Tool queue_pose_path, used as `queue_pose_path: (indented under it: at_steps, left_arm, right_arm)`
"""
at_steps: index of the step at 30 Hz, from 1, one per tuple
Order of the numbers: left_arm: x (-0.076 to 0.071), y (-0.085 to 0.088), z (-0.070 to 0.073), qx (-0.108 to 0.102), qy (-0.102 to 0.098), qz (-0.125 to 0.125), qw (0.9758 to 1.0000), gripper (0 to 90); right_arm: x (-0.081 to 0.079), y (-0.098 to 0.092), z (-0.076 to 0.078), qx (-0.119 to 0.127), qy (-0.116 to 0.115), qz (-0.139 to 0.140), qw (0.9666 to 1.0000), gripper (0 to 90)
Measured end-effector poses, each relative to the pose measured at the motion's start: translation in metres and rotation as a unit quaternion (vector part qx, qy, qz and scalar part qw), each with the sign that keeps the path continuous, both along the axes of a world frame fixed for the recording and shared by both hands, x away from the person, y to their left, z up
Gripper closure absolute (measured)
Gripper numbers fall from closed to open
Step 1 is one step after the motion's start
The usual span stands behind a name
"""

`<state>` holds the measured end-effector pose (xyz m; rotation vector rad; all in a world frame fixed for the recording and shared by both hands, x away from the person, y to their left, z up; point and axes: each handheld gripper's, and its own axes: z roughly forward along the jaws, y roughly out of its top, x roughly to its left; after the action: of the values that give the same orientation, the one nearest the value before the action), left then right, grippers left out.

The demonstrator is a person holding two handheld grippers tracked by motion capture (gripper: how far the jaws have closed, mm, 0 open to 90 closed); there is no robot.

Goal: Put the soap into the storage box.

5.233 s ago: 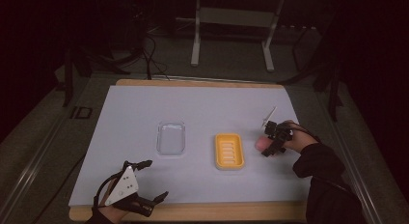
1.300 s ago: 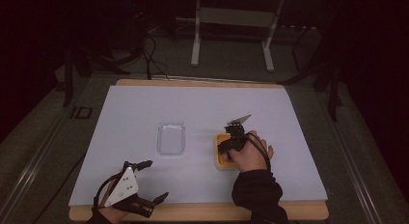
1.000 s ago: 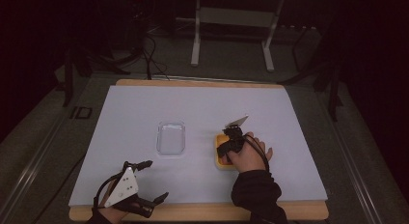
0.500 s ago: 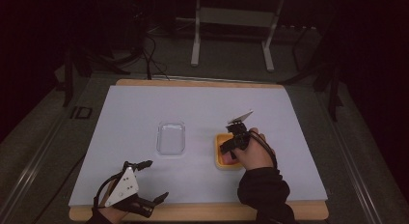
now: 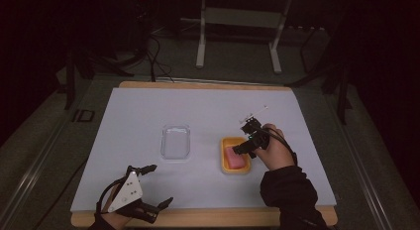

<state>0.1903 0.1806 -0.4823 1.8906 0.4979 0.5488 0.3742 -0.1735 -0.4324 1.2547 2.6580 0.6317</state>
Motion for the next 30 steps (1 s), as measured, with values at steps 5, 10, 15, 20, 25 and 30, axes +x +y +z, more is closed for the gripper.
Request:
queue_pose_path:
  at_steps: [5,10,15,20,25,30]
  left_arm:
    - [0.0,0.0,0.0,-0.001,0.001,0.0,1.0,0.6]
    - [0.0,0.0,0.0,-0.002,0.001,0.0,1.0,0.6]
    - [0.0,-0.001,-0.001,0.0,0.001,0.0,1.0,0.6]
    - [0.0,-0.001,-0.001,0.0,0.001,0.0,1.0,0.6]
    - [0.0,-0.001,-0.001,0.0,0.001,0.0,1.0,0.6]
    - [0.0,-0.001,-0.001,0.001,0.001,-0.001,1.0,0.6]
  right_arm:
    - [-0.003,-0.012,0.001,0.013,-0.026,0.057,0.998,16.6]
    - [-0.014,-0.026,0.003,0.031,-0.056,0.089,0.994,14.3]
    - [-0.027,-0.043,0.001,0.043,-0.075,0.083,0.9928,14.2]
    - [-0.037,-0.058,-0.005,0.046,-0.085,0.063,0.9933,14.2]
    - [-0.046,-0.072,-0.011,0.059,-0.097,0.032,0.993,14.3]
    - [-0.054,-0.084,-0.019,0.062,-0.107,0.014,0.9922,14.2]
